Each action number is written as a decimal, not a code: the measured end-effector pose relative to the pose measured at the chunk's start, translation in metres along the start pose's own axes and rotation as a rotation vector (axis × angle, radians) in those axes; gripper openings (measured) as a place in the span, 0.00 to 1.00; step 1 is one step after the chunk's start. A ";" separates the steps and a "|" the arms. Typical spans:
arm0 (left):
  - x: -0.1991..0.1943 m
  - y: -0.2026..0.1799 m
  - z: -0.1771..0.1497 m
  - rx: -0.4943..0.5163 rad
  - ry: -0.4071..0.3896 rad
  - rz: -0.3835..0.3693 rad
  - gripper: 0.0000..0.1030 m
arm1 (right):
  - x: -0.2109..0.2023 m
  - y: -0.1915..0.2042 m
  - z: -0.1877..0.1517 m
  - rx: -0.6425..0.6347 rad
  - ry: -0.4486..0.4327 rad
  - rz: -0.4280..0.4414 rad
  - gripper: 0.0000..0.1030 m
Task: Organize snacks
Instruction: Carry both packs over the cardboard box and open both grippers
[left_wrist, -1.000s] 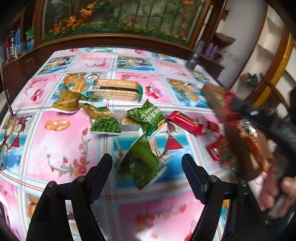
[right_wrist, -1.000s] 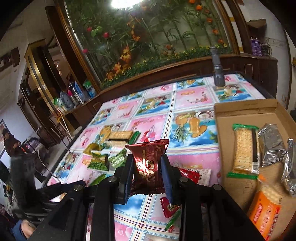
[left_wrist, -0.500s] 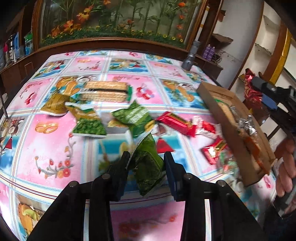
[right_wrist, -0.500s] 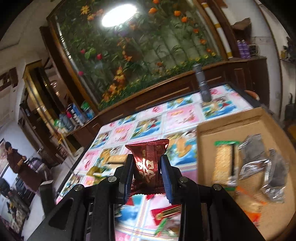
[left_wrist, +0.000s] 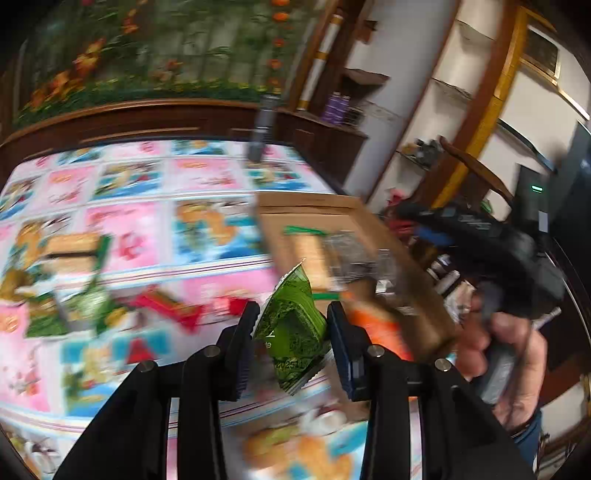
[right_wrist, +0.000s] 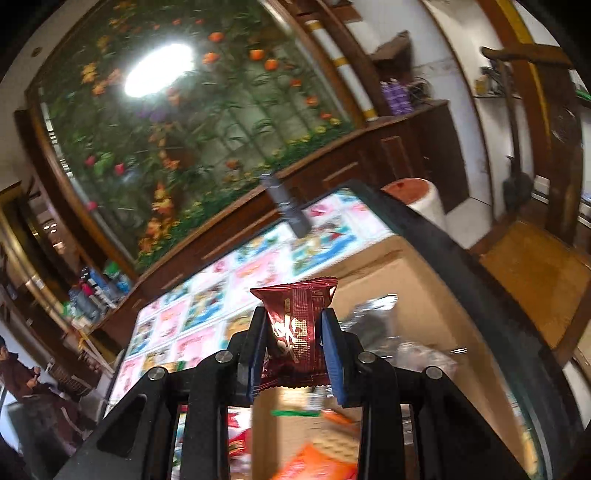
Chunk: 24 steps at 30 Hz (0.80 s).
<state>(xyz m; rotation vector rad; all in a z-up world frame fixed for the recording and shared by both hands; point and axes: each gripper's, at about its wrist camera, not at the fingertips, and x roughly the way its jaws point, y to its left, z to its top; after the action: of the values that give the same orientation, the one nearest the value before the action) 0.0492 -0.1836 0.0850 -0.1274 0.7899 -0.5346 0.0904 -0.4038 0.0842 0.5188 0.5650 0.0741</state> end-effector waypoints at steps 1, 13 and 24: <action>0.008 -0.014 0.001 0.014 0.009 -0.028 0.35 | 0.003 -0.007 0.001 0.016 0.016 -0.009 0.30; 0.077 -0.054 -0.007 0.034 0.094 -0.072 0.35 | 0.027 -0.037 0.003 0.071 0.128 -0.079 0.30; 0.085 -0.053 -0.012 0.036 0.092 -0.093 0.36 | 0.040 -0.034 -0.003 0.052 0.172 -0.101 0.30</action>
<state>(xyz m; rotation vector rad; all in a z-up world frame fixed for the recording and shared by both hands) 0.0685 -0.2705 0.0379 -0.1072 0.8670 -0.6461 0.1205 -0.4239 0.0458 0.5363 0.7615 0.0080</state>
